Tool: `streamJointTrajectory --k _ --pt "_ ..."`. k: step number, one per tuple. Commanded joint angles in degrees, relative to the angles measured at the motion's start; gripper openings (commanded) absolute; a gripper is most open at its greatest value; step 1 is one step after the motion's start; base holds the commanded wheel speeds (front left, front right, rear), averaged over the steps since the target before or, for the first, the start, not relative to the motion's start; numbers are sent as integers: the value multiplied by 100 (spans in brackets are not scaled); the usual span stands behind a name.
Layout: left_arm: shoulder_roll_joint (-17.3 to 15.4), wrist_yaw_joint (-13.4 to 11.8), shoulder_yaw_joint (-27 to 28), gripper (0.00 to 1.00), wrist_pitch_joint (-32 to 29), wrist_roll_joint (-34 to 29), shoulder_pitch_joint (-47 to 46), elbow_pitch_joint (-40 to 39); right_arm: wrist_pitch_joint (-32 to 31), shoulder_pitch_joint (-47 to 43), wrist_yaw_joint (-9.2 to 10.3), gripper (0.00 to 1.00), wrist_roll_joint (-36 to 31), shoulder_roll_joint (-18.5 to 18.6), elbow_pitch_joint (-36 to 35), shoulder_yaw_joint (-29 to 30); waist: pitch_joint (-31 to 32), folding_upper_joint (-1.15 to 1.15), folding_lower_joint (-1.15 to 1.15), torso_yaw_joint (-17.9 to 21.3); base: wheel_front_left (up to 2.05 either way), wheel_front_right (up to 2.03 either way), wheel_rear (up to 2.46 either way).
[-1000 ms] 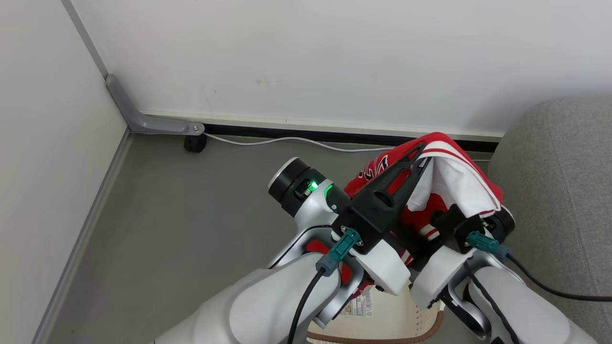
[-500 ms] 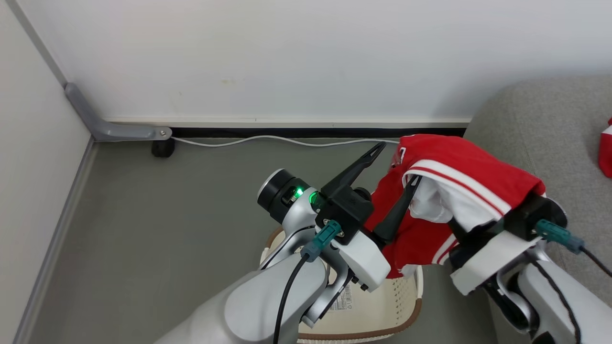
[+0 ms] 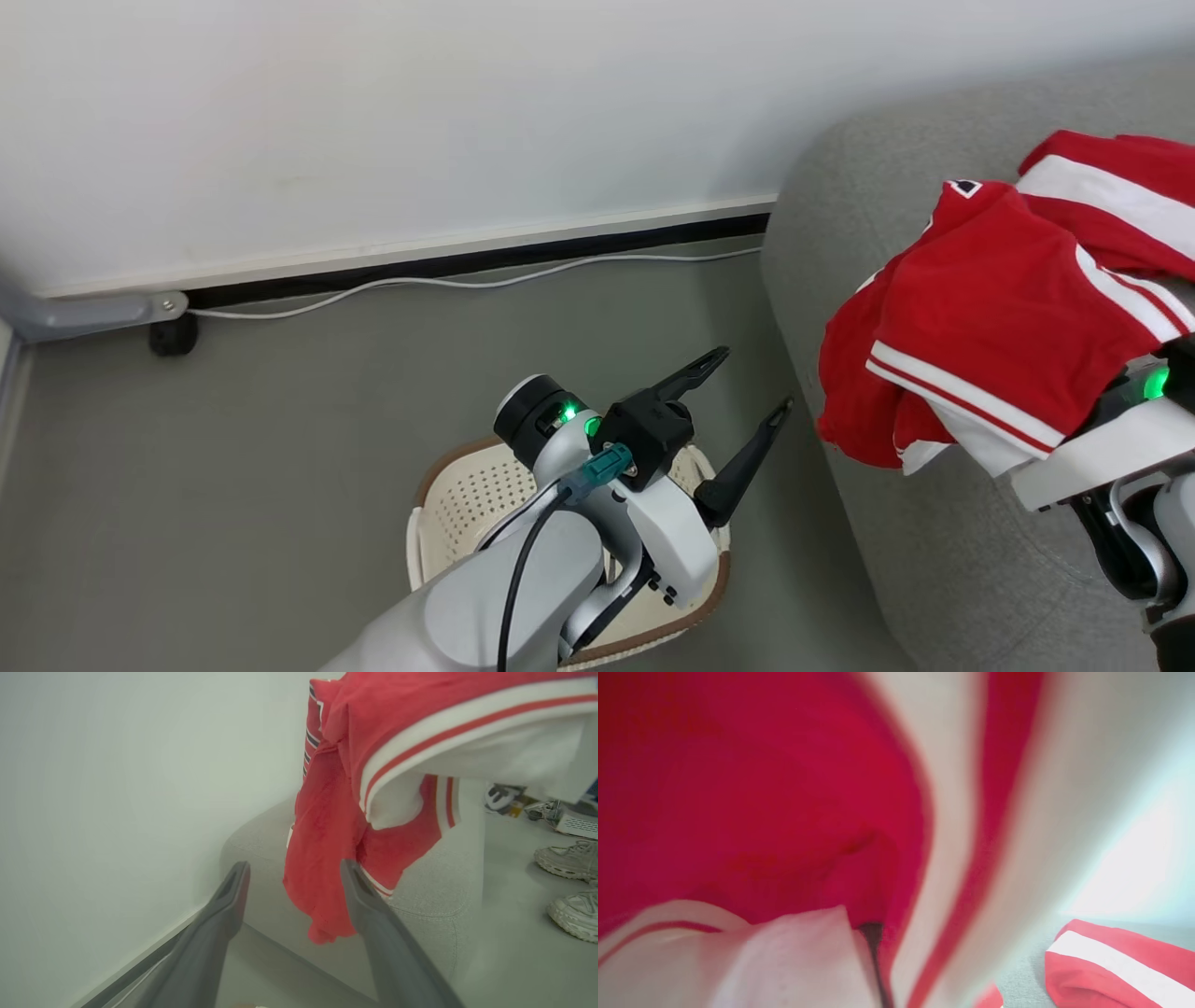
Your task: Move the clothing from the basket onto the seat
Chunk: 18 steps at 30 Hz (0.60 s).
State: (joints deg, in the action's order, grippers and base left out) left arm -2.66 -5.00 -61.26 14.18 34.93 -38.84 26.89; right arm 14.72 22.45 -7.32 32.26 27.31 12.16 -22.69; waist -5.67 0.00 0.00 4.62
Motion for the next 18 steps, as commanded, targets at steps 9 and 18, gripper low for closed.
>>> streamJointTrajectory --k 9,18 --pt "-22 323 375 100 79 92 58 202 28 -137 -17 0 58 113 -260 260 53 0 0 1329 0 0 0" --pt "-22 422 671 100 81 -35 199 90 28 -137 -17 0 101 61 -288 404 71 0 0 2212 0 0 0"
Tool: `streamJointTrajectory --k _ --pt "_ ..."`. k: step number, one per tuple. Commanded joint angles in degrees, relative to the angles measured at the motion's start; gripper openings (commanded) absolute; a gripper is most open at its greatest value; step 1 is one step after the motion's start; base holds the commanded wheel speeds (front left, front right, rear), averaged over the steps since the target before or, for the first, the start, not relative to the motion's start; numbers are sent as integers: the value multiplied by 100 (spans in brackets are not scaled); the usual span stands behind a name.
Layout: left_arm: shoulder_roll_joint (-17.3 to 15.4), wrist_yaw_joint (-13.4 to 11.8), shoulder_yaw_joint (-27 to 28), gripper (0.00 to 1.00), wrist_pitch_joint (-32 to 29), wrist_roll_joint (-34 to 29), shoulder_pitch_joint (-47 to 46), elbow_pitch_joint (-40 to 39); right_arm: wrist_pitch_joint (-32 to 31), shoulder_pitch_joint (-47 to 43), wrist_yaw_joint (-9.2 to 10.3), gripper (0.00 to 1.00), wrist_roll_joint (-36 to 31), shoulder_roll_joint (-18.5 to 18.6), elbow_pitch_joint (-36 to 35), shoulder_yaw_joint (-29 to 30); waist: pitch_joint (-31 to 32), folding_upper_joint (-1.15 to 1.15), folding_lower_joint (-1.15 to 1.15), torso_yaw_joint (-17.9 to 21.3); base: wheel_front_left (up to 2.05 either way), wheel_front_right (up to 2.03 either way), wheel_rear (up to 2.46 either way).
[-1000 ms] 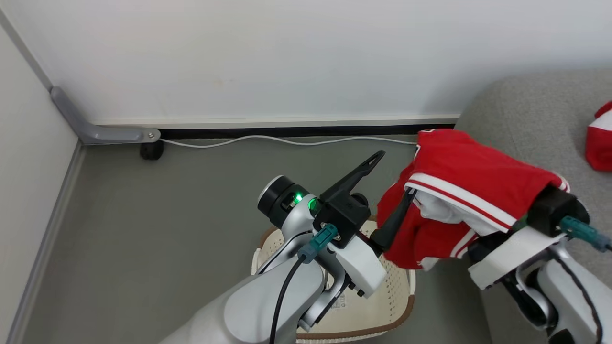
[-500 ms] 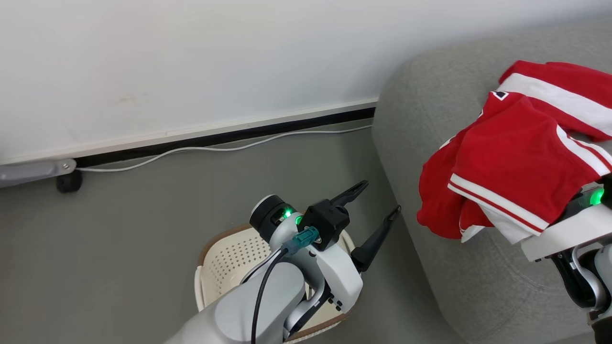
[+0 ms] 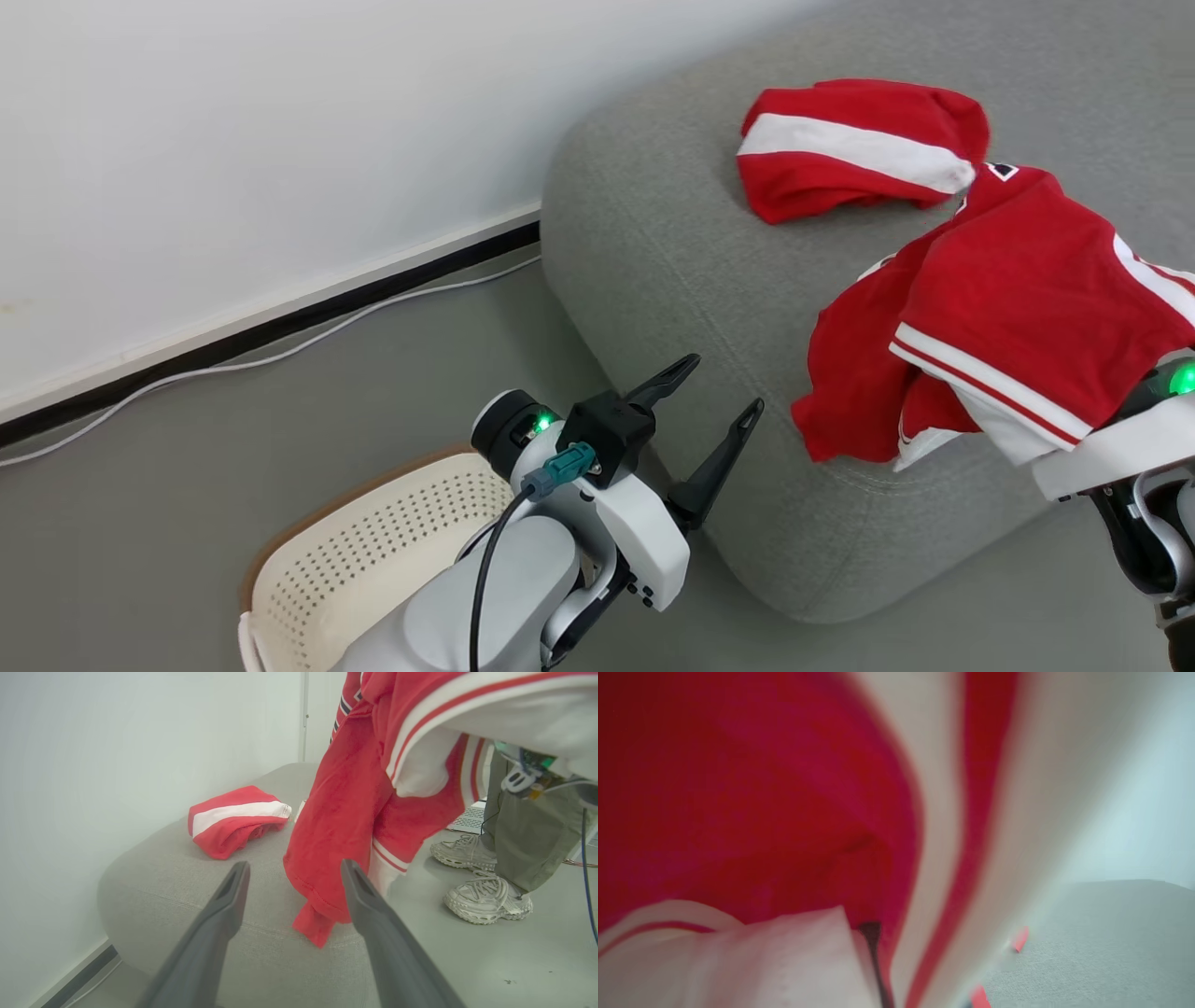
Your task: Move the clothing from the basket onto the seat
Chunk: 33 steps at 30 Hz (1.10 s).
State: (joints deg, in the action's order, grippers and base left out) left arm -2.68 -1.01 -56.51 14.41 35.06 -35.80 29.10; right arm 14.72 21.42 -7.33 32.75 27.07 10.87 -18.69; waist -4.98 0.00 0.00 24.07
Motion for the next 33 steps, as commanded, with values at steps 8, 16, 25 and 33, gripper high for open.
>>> streamJointTrajectory --k 8,16,25,33 --pt "-20 48 264 100 58 -151 -105 -138 28 -123 -16 0 123 149 -273 206 -186 0 0 656 0 0 0" --pt "-20 -90 3 100 59 -230 -416 -266 28 211 -16 0 192 612 -333 449 -707 0 0 695 0 0 0" --pt "-20 -468 -527 100 59 -321 -987 -507 28 1169 -16 0 127 1220 -140 761 -1680 0 0 380 0 0 0" --pt "-20 -880 -1095 100 59 -226 -1509 -685 28 2046 -16 0 211 1782 311 1206 -2524 0 0 -76 0 0 0"
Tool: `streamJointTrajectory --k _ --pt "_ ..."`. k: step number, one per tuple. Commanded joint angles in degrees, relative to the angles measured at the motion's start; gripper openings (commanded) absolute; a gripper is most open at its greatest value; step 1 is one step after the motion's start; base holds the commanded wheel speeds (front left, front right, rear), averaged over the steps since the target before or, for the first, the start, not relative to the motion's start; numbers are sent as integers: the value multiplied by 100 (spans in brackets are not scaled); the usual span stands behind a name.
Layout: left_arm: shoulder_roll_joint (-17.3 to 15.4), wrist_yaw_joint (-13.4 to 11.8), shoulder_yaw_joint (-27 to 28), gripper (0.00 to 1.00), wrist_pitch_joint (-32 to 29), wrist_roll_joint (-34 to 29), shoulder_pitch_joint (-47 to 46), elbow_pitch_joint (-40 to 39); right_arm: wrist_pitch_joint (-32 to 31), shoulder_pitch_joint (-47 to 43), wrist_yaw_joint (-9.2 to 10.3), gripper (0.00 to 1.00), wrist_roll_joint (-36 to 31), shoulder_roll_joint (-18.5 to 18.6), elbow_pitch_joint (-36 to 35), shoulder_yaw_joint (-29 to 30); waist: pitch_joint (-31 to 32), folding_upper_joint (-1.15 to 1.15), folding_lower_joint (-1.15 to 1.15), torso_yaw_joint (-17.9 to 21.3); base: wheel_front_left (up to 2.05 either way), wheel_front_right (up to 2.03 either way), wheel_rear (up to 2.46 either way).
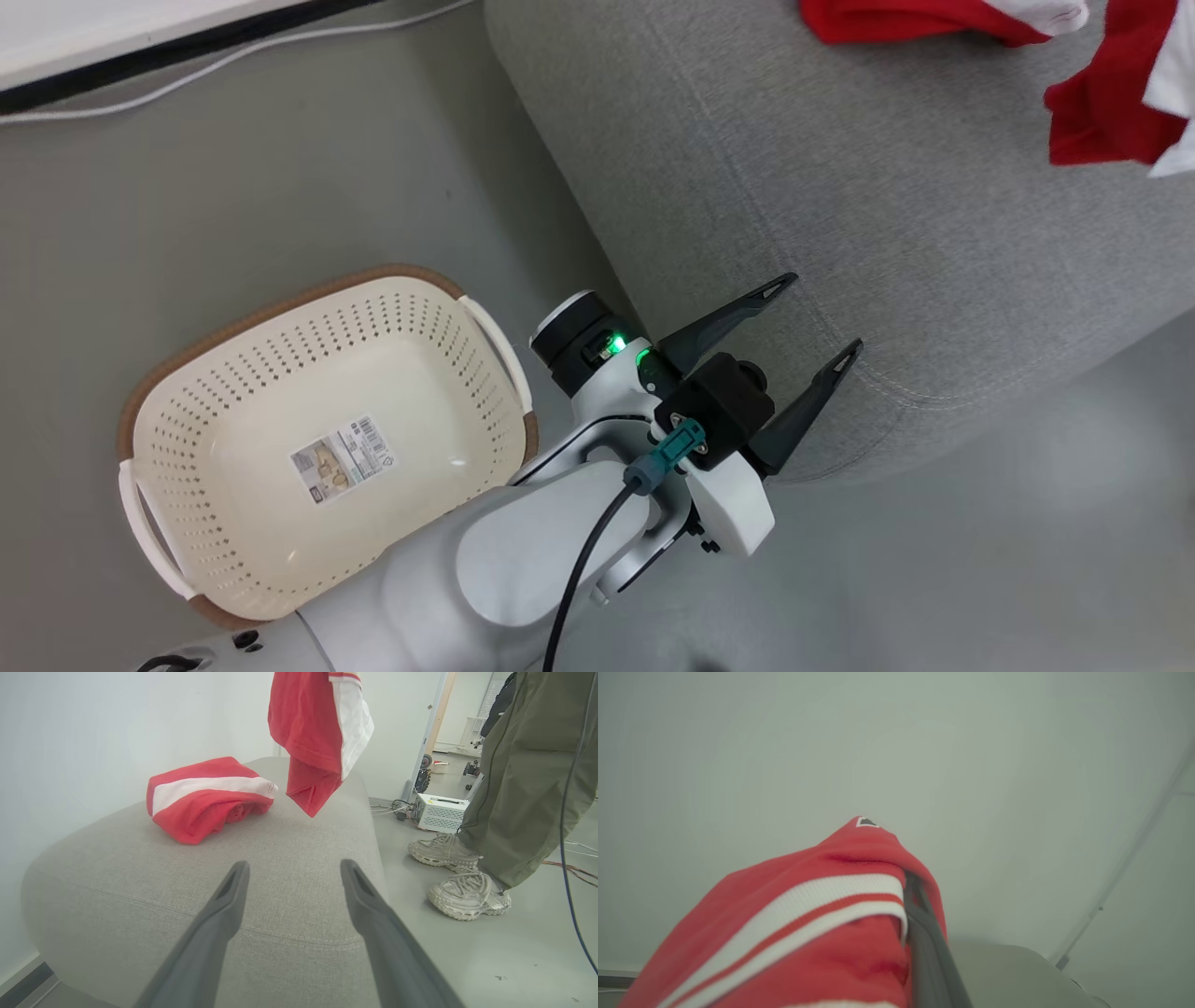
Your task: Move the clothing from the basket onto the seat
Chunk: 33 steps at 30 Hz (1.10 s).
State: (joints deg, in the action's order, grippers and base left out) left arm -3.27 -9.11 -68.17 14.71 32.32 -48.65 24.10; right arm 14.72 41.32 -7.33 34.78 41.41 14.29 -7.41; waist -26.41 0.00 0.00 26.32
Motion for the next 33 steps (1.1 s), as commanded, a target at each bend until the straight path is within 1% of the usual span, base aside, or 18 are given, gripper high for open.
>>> streamJointTrajectory --k 1,5,9,15,16,18,21,24,28,29,30,31,32,33 --pt "39 -133 4 100 29 61 -268 -223 28 161 -16 0 33 425 50 152 -480 0 0 -356 0 0 0" --pt "39 -347 -214 100 29 71 -409 -318 28 586 -16 0 121 744 376 506 -863 0 0 -568 0 0 0" --pt "39 -463 -344 100 29 27 -566 -502 28 987 -16 0 120 1066 795 771 -1209 0 0 -801 0 0 0" --pt "39 -668 -461 100 29 -59 -736 -747 28 1587 -16 0 -66 1587 1627 975 -1675 0 0 -1185 0 0 0" --pt "39 -668 -461 100 29 -59 -736 -747 28 1587 -16 0 -66 1587 1627 975 -1675 0 0 -1185 0 0 0" --pt "39 -702 -488 100 29 -104 -754 -842 28 1791 -16 0 -95 1686 1969 994 -1812 0 0 -1344 0 0 0" --pt "39 -776 -508 100 29 -172 -723 -992 28 2003 -16 0 -1 1669 2490 875 -1964 0 0 -1577 0 0 0" --pt "39 -830 -515 100 29 -247 -668 -1141 28 2015 -16 0 174 1517 2900 481 -2020 0 0 -1788 0 0 0" --pt "39 -913 -517 100 29 -334 -607 -1300 28 1857 -16 0 603 1345 3242 -166 -1986 0 0 -1986 0 0 0" --pt "39 -933 -517 100 29 -340 -593 -1333 28 1811 -16 17 710 1328 3270 -304 -1965 0 0 -2020 0 0 0" --pt "39 -950 -517 100 29 -345 -578 -1358 28 1759 -16 36 798 1327 3268 -441 -1941 0 0 -2044 0 0 0" --pt "39 -963 -517 100 29 -345 -561 -1379 28 1704 -16 93 885 1327 3258 -540 -1912 0 0 -2062 0 0 0" --pt "39 -973 -518 100 29 -339 -542 -1397 28 1626 -16 100 974 1323 3236 -642 -1878 0 0 -2074 0 0 0" --pt "39 -985 -518 100 29 -334 -524 -1412 28 1531 -16 100 1029 1332 3195 -751 -1834 0 0 -2081 0 0 0"
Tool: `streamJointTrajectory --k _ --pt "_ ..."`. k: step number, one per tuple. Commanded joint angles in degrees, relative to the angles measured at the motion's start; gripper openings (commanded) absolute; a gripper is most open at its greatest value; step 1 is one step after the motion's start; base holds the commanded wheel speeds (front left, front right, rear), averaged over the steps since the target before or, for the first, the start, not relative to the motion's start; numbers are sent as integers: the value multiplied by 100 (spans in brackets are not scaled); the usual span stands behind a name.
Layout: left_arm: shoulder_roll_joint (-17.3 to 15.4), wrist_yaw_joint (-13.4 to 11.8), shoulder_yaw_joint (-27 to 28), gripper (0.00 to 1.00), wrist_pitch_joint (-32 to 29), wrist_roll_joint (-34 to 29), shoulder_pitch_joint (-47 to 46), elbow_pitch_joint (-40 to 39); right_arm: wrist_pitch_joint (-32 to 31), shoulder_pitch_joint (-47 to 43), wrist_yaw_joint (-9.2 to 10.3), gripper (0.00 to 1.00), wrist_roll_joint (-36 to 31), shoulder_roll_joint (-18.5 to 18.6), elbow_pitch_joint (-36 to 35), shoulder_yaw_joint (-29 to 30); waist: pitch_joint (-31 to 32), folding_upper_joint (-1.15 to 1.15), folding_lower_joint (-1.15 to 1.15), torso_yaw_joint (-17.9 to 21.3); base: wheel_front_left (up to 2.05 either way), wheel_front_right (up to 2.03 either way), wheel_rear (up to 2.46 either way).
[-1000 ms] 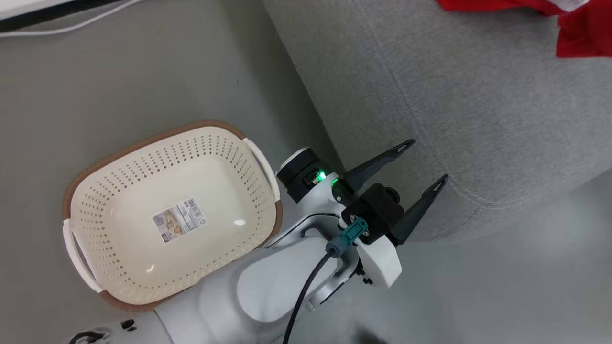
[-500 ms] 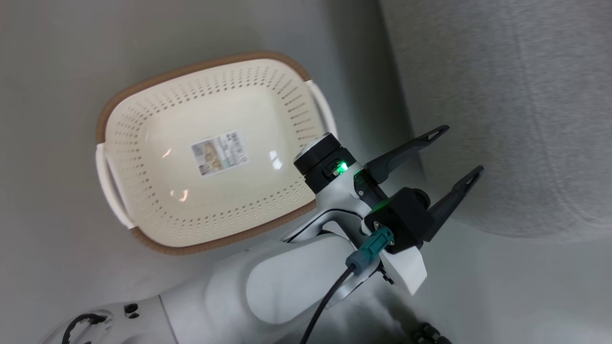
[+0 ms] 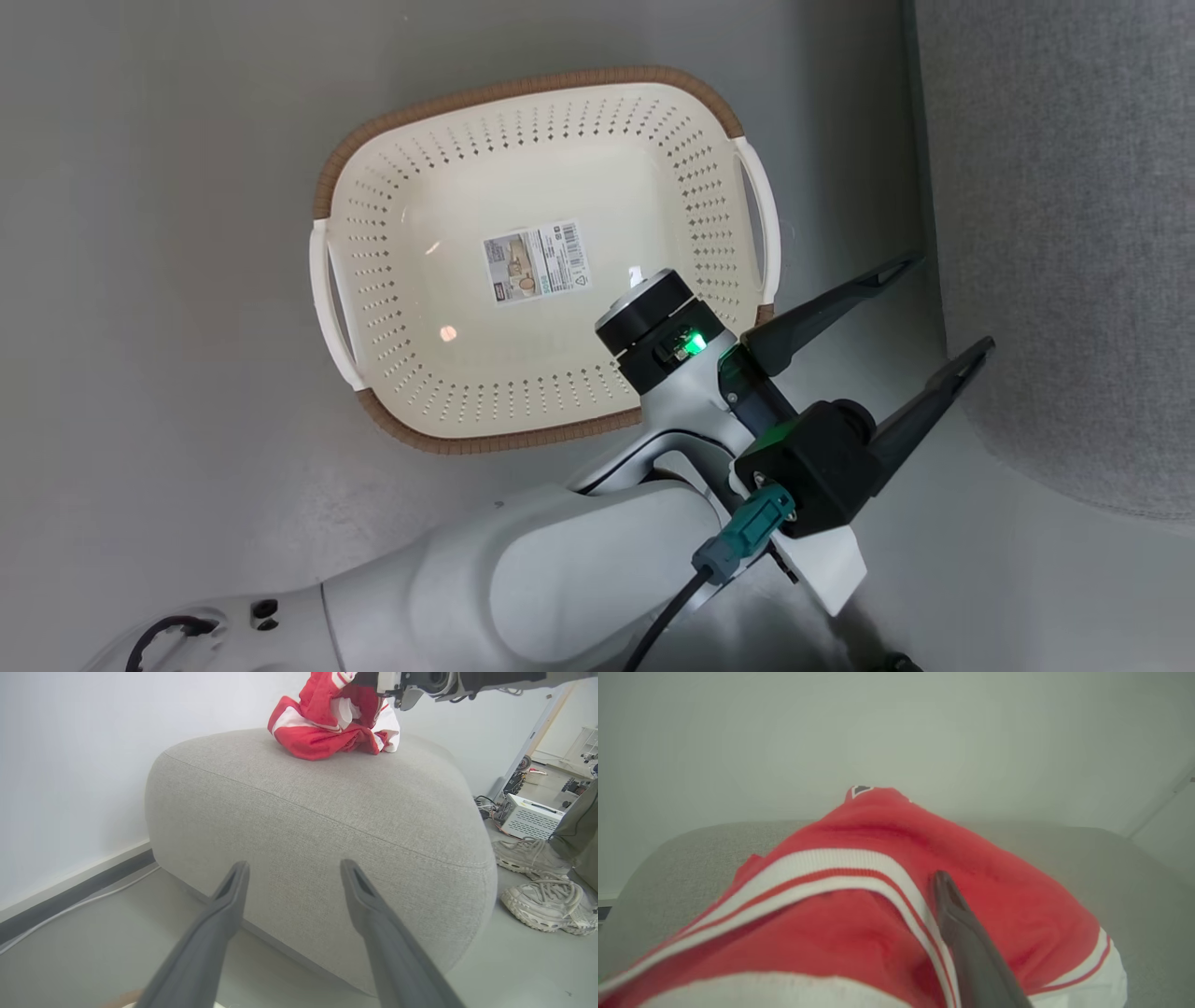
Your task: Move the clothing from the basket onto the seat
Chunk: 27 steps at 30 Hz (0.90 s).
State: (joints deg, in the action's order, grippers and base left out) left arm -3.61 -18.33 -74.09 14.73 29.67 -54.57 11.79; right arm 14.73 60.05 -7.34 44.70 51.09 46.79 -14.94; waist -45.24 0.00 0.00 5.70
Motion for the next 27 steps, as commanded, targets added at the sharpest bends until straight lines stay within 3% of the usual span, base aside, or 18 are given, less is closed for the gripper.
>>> streamJointTrajectory --k 1,12,19,27 --pt "73 -79 74 100 27 -60 88 -205 27 -436 -14 100 88 376 -98 -60 100 0 0 -26 0 0 0" --pt "73 -116 340 100 27 33 610 -233 27 -2200 -14 100 84 171 -910 138 1107 0 0 -151 0 0 0" --pt "73 46 913 100 27 -140 1406 -7 27 -3293 -14 100 -125 -538 -1815 716 1990 0 0 -295 0 0 0" --pt "73 322 1814 100 27 -491 2370 14 27 -3905 -14 100 -499 -1233 -2358 612 2745 0 0 -528 0 0 0"
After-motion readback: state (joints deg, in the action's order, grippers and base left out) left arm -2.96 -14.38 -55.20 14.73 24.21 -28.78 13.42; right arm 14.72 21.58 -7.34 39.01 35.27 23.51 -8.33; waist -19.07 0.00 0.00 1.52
